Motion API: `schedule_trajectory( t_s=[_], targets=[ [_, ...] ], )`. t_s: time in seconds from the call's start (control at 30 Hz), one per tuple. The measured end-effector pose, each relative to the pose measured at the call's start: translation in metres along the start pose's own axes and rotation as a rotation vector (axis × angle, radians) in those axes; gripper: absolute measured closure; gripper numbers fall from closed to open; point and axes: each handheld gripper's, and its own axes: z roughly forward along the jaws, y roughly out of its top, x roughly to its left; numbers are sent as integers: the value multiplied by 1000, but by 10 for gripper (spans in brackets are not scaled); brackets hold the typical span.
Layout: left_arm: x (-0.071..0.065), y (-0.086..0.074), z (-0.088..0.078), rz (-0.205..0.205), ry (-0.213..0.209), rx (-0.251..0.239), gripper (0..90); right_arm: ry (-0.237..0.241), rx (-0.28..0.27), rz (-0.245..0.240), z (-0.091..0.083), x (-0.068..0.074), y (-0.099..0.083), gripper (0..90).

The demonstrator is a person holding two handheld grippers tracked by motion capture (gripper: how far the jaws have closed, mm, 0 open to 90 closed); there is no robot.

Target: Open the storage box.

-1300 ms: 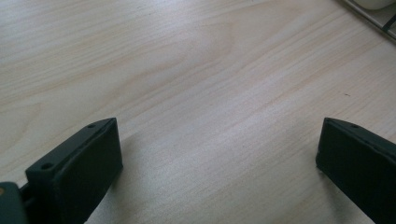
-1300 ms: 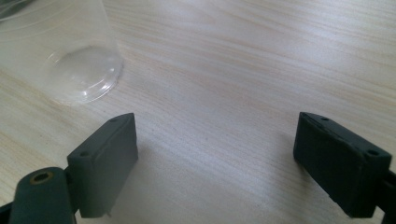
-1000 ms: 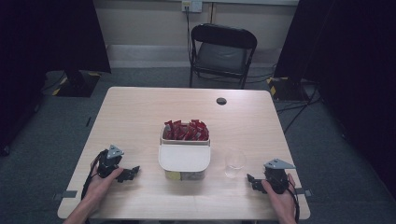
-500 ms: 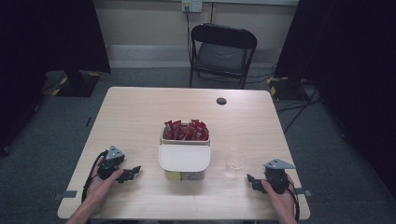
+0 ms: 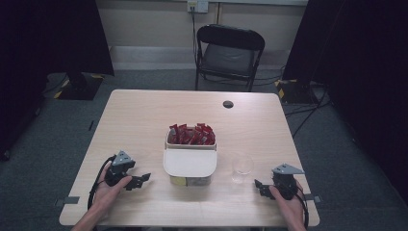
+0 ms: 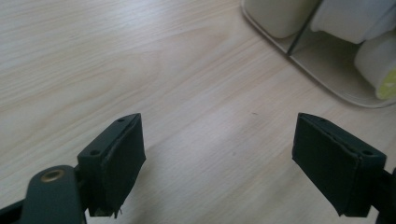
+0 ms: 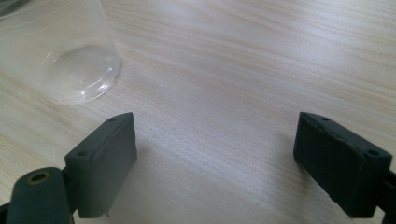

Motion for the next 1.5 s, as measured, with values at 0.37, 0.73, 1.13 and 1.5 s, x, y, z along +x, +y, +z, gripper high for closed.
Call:
schedule_trajectory(
  t_s=[0.37,0.73,1.13,1.5],
  targets=[
    [-13,5,-4,-3,-72,-57,172,0,-1,-1,0,0,0,128],
    [-26,13,-5,11,-119,-75,184,-2,-2,-1,0,0,0,128],
    [-41,24,-5,52,-158,-89,189,-1,-1,-1,0,0,0,128],
    [-48,35,-5,41,-215,-102,189,-2,-2,-1,0,0,0,128]
  ],
)
